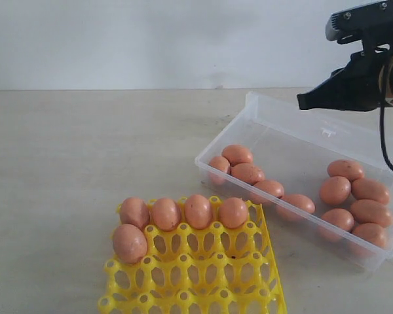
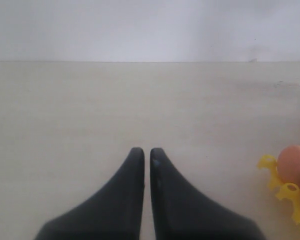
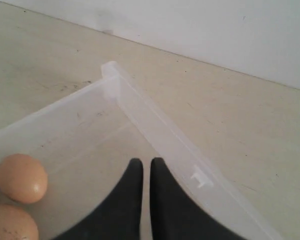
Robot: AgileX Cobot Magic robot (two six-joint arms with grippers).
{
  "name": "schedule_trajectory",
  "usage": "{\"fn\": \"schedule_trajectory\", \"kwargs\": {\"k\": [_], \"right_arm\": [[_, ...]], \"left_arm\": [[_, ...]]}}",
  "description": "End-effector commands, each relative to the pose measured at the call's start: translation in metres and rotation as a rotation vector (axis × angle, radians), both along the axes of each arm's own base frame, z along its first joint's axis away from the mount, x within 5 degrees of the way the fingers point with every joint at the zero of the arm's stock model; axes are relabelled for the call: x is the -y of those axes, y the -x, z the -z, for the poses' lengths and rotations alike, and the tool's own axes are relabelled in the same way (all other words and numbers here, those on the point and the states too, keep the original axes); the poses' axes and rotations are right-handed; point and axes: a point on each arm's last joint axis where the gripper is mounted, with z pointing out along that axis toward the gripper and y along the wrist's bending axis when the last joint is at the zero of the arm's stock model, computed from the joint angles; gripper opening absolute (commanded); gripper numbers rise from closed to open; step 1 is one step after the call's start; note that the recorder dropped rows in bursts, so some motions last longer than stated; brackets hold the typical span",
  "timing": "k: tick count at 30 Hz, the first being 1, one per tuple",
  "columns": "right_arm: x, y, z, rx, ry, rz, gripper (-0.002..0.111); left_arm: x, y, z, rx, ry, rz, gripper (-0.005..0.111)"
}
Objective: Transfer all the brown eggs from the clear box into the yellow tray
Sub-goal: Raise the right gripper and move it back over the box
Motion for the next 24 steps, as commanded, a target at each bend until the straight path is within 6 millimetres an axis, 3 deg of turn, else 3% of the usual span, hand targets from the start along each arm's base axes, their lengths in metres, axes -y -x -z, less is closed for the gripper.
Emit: {"fn": "schedule_trajectory", "kwargs": {"k": [1, 5, 8, 13, 16, 20, 24], "right_arm": [[-0.008, 0.004, 0.006, -0.02, 0.02, -0.015, 0.0], [0.003, 0.01, 0.016, -0.06, 0.133, 0.065, 0.0], [0.02, 0.013, 0.015, -0.073, 0.222, 0.224, 0.0], [0.052, 0.014, -0.002, 0.063, 0.491, 0.512, 0.0], [0.07, 0.011, -0.019, 0.113, 0.539, 0.663, 0.0], [0.108, 0.002, -0.036, 0.114, 0.556, 0.732, 0.0], [0.162, 0.01, -0.025, 0.024, 0.576, 0.819, 0.0]], "left_arm": [[0.0, 0.0, -0.002, 0.015, 0.015, 0.001, 0.004], [0.0, 0.0, -0.002, 0.015, 0.015, 0.001, 0.004], [0.0, 0.0, -0.002, 0.015, 0.015, 0.001, 0.004], [0.0, 0.0, -0.002, 0.015, 0.015, 0.001, 0.004], [0.0, 0.0, -0.002, 0.015, 0.015, 0.001, 0.004], [0.0, 0.0, -0.002, 0.015, 0.015, 0.001, 0.004], [0.0, 0.0, -0.002, 0.015, 0.015, 0.001, 0.004]]}}
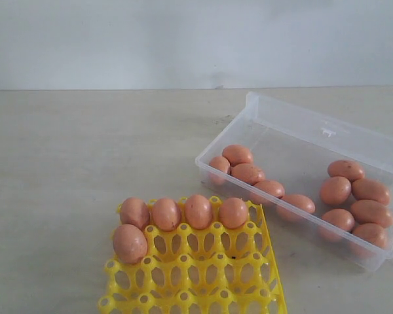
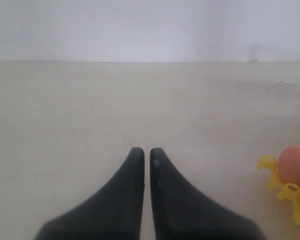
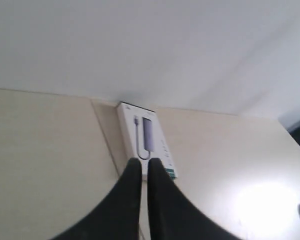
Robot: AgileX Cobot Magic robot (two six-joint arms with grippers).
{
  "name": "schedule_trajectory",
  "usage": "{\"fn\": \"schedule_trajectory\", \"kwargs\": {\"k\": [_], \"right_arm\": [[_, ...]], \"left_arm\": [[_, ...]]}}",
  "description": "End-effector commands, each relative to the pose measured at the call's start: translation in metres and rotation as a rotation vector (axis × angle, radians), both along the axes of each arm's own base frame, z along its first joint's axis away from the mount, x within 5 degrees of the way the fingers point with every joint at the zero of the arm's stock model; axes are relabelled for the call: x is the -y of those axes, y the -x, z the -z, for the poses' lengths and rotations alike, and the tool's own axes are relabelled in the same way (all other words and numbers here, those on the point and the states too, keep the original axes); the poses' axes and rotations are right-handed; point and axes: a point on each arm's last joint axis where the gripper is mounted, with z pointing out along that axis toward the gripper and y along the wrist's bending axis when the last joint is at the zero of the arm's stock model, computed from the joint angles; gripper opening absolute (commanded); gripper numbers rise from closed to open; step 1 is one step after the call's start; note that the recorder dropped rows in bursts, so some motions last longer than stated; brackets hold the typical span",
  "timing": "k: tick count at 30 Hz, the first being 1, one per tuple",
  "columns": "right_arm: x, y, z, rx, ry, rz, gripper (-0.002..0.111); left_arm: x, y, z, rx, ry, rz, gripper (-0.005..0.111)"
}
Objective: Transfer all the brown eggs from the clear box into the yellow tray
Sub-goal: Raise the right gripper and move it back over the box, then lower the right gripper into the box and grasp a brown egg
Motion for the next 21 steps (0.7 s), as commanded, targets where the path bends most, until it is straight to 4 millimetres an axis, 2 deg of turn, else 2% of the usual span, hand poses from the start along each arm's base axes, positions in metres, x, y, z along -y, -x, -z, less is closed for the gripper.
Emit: {"fn": "schedule_trajectory", "kwargs": {"k": [1, 4, 5, 6, 7, 9, 10, 11, 12, 14, 17, 19, 21], "right_arm": [[0.054, 0.012, 0.015, -0.086, -0.045, 0.135, 0.0], [0.081, 0.034, 0.042, -0.198, -0.318, 0.223, 0.0], [0.084, 0.039, 0.047, -0.212, -0.404, 0.237, 0.0], [0.082, 0.046, 0.055, -0.254, -0.569, 0.217, 0.0], [0.077, 0.047, 0.056, -0.277, -0.622, 0.195, 0.0], [0.045, 0.049, 0.056, -0.391, -0.831, 0.051, 0.0], [0.017, 0.049, 0.05, -0.462, -0.959, -0.13, 0.0], [0.005, 0.048, 0.045, -0.476, -0.99, -0.224, 0.0], [-0.016, 0.042, 0.034, -0.478, -0.953, -0.471, 0.0], [-0.031, 0.032, 0.025, -0.45, -0.817, -0.679, 0.0], [-0.049, 0.02, 0.036, -0.526, -0.678, -0.784, 0.0], [-0.066, 0.011, 0.048, -0.594, -0.589, -0.849, 0.0], [-0.086, 0.006, 0.057, -0.699, -0.425, -0.938, 0.004]], "left_arm": [[0.0, 0.0, -0.002, 0.015, 0.015, 0.001, 0.004], [0.0, 0.0, -0.002, 0.015, 0.015, 0.001, 0.004], [0.0, 0.0, -0.002, 0.015, 0.015, 0.001, 0.004], [0.0, 0.0, -0.002, 0.015, 0.015, 0.001, 0.004], [0.0, 0.0, -0.002, 0.015, 0.015, 0.001, 0.004], [0.0, 0.0, -0.002, 0.015, 0.015, 0.001, 0.004], [0.0, 0.0, -0.002, 0.015, 0.015, 0.001, 0.004], [0.0, 0.0, -0.002, 0.015, 0.015, 0.001, 0.004], [0.0, 0.0, -0.002, 0.015, 0.015, 0.001, 0.004], [0.0, 0.0, -0.002, 0.015, 0.015, 0.001, 0.004], [0.0, 0.0, -0.002, 0.015, 0.015, 0.001, 0.004], [0.0, 0.0, -0.002, 0.015, 0.015, 0.001, 0.004], [0.0, 0.0, -0.002, 0.015, 0.015, 0.001, 0.004]]}}
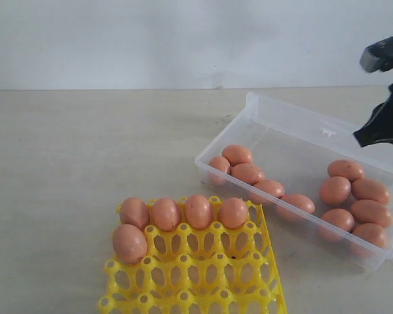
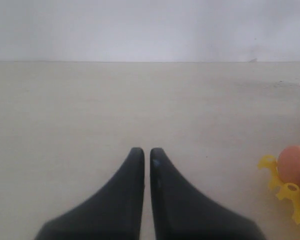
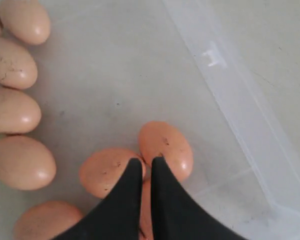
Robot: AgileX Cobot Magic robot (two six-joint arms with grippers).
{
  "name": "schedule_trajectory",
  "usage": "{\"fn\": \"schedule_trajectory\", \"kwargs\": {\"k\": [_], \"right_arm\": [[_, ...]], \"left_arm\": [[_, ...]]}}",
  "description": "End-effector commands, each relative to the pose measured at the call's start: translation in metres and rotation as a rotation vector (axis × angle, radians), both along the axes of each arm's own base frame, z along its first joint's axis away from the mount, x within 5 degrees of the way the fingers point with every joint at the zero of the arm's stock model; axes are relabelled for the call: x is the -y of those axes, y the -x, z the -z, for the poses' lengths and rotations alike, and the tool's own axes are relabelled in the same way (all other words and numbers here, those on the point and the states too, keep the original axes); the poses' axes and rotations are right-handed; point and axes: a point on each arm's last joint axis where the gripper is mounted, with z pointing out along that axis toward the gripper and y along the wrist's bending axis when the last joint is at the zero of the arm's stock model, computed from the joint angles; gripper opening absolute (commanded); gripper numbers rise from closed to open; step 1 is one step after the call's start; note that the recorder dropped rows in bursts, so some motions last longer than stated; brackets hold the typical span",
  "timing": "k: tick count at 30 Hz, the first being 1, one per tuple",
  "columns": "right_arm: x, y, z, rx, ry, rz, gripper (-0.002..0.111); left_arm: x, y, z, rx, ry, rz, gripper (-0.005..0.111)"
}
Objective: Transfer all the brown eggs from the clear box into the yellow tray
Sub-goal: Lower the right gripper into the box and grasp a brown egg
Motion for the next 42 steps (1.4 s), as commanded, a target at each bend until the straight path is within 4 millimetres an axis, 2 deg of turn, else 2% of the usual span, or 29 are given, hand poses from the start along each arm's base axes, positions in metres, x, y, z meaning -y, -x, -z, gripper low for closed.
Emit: {"fn": "schedule_trajectory", "kwargs": {"k": [1, 2, 4, 5, 9, 12, 14, 19, 25, 31, 42], "right_arm": [[-0.028, -0.009, 0.013, 0.012, 0.259, -0.226, 0.016], [-0.03, -0.012, 0.015, 0.017, 0.297, -0.23, 0.024], [-0.033, -0.018, 0.015, 0.069, 0.347, -0.172, 0.052], [-0.033, -0.02, 0.015, 0.08, 0.349, -0.161, 0.055], [-0.033, -0.032, 0.031, 0.01, 0.288, -0.07, 0.052], [-0.032, -0.05, 0.04, -0.099, 0.281, -0.05, 0.052], [-0.032, -0.055, 0.044, -0.146, 0.284, -0.053, 0.052], [-0.031, -0.055, 0.05, -0.255, 0.289, -0.058, 0.052], [-0.025, -0.055, 0.051, -0.262, 0.333, -0.071, 0.052], [-0.013, -0.058, 0.066, -0.293, 0.323, -0.042, 0.052], [-0.013, -0.067, 0.082, -0.266, 0.309, -0.04, 0.052]], "left_arm": [[0.0, 0.0, -0.002, 0.015, 0.015, 0.001, 0.004], [0.0, 0.0, -0.002, 0.015, 0.015, 0.001, 0.004], [0.0, 0.0, -0.002, 0.015, 0.015, 0.001, 0.004], [0.0, 0.0, -0.002, 0.015, 0.015, 0.001, 0.004], [0.0, 0.0, -0.002, 0.015, 0.015, 0.001, 0.004], [0.0, 0.0, -0.002, 0.015, 0.015, 0.001, 0.004], [0.0, 0.0, -0.002, 0.015, 0.015, 0.001, 0.004], [0.0, 0.0, -0.002, 0.015, 0.015, 0.001, 0.004], [0.0, 0.0, -0.002, 0.015, 0.015, 0.001, 0.004], [0.0, 0.0, -0.002, 0.015, 0.015, 0.001, 0.004], [0.0, 0.0, -0.002, 0.015, 0.015, 0.001, 0.004]]}}
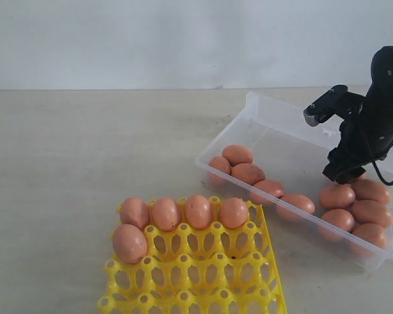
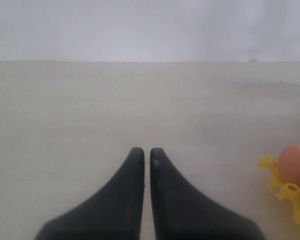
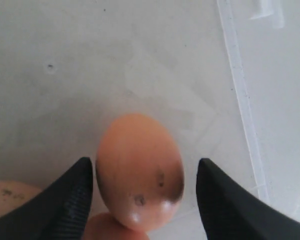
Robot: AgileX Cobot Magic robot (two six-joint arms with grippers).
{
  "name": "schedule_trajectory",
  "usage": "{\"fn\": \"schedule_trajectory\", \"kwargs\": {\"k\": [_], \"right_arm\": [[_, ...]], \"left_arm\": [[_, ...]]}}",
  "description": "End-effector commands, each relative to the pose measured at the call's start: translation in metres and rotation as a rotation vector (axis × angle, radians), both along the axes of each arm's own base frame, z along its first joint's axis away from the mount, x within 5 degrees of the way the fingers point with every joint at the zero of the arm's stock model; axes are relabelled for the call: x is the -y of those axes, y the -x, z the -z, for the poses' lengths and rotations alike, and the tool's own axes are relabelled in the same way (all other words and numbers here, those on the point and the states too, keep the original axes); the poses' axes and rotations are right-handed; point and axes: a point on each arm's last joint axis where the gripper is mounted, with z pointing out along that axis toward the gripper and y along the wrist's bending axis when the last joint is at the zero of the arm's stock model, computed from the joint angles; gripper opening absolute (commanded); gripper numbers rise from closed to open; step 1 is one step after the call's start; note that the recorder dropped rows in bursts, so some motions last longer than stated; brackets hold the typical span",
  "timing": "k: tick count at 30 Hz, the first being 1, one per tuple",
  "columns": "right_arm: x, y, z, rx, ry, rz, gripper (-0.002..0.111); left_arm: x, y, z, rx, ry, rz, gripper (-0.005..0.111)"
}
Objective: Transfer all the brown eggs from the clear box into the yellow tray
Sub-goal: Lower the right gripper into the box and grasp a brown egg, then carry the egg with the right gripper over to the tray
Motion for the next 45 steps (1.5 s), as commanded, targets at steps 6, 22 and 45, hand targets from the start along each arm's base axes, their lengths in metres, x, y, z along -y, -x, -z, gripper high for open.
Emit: {"fn": "schedule_trajectory", "kwargs": {"k": [6, 22, 45], "right_arm": [[0.002, -0.004, 0.001, 0.024, 0.0, -0.001, 0.014], [-0.014, -0.007, -0.081, 0.411, -0.318, 0.253, 0.0], [-0.058, -0.006, -0.198, 1.34, -0.523, 0.486, 0.0]], "left_arm": [[0.0, 0.0, -0.002, 0.015, 0.015, 0.001, 0.004], [0.0, 0.0, -0.002, 0.015, 0.015, 0.001, 0.004], [0.0, 0.0, -0.002, 0.015, 0.015, 0.001, 0.004]]}}
